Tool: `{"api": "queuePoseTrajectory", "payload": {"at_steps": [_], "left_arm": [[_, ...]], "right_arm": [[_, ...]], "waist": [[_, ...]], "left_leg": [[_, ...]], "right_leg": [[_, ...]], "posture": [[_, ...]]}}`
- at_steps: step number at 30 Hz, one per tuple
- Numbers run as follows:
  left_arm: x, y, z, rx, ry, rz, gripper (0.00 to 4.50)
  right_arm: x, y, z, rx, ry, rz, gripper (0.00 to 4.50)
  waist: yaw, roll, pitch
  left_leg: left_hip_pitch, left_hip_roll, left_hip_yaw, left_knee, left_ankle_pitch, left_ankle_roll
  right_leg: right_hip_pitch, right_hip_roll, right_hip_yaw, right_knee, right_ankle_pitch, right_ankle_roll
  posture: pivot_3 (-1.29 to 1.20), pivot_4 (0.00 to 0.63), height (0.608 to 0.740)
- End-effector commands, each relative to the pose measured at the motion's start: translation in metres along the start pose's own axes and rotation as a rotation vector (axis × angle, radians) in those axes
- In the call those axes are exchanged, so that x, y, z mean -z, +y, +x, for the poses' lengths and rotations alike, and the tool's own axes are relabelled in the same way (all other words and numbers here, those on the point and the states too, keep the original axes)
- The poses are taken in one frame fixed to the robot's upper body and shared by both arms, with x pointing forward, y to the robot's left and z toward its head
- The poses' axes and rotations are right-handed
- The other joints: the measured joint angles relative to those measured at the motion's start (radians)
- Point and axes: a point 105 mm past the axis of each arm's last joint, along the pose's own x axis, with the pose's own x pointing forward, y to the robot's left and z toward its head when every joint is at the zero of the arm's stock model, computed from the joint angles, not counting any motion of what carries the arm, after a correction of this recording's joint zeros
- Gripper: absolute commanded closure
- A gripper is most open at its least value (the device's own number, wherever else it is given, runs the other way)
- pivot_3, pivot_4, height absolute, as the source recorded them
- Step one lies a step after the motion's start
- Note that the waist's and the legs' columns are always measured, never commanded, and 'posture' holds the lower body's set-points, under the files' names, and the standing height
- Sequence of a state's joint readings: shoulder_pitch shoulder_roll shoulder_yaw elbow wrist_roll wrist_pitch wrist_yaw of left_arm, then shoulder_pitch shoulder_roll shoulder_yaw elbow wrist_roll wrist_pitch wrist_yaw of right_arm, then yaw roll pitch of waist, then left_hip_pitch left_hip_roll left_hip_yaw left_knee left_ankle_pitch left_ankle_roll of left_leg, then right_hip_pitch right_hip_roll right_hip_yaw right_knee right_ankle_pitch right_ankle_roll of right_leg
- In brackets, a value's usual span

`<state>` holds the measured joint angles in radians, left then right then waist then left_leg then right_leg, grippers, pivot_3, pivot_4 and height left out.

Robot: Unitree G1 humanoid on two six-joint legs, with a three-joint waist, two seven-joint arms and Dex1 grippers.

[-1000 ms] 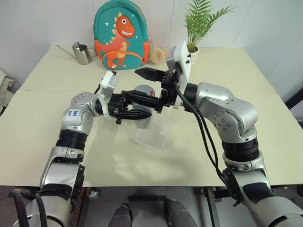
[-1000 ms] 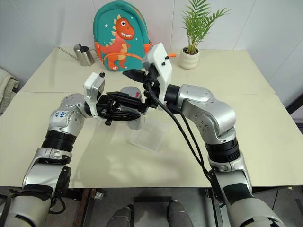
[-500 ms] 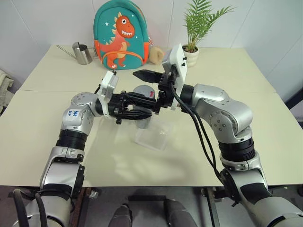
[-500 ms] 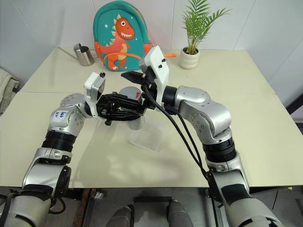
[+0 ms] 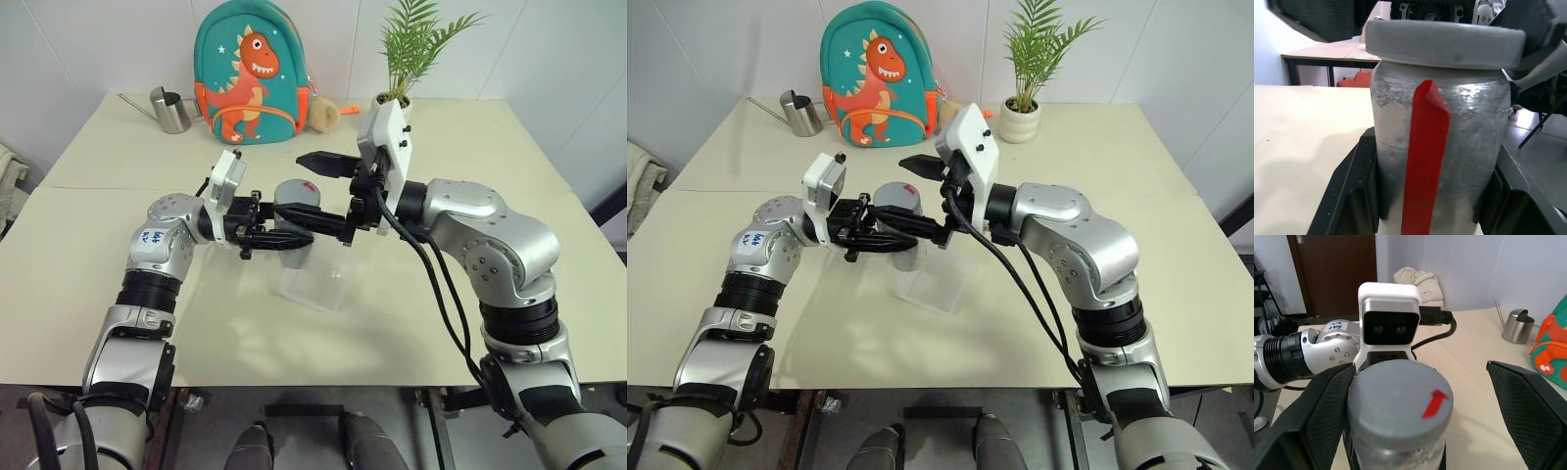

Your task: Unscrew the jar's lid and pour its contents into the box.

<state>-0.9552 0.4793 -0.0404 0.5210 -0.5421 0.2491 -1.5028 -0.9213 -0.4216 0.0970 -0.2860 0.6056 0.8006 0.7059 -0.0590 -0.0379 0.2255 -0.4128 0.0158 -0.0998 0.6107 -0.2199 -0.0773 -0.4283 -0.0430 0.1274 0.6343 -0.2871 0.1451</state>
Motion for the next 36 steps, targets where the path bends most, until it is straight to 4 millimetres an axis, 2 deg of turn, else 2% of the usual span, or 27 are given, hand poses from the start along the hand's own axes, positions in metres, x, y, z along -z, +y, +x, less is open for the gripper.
{"api": "queuePoseTrajectory", "payload": {"at_steps": [1, 31, 36], "left_arm": [[-0.011, -0.012, 0.001, 0.108, -0.014, 0.062, 2.50], [-0.010, -0.006, -0.001, 0.087, 0.005, 0.073, 2.50], [-0.010, -0.005, -0.001, 0.090, 0.002, 0.075, 2.50]], "right_arm": [[-0.005, -0.017, -0.020, 0.117, 0.002, -0.018, 0.00], [-0.011, -0.006, -0.049, 0.180, 0.063, -0.038, 0.00], [-0.019, -0.002, -0.053, 0.170, 0.055, -0.048, 0.00]], "waist": [[0.000, 0.000, 0.000], [0.002, 0.000, 0.000], [0.002, 0.000, 0.000]], "left_leg": [[0.000, 0.000, 0.000, 0.000, 0.000, 0.000], [0.000, 0.000, 0.000, 0.000, 0.000, 0.000], [0.000, 0.000, 0.000, 0.000, 0.000, 0.000]], "right_leg": [[0.000, 0.000, 0.000, 0.000, 0.000, 0.000], [0.000, 0.000, 0.000, -0.001, 0.000, 0.000], [0.000, 0.000, 0.000, -0.002, 0.000, 0.000]], "posture": [[0.00, 0.150, 0.740], [0.00, 0.150, 0.740], [0.00, 0.150, 0.740]]}}
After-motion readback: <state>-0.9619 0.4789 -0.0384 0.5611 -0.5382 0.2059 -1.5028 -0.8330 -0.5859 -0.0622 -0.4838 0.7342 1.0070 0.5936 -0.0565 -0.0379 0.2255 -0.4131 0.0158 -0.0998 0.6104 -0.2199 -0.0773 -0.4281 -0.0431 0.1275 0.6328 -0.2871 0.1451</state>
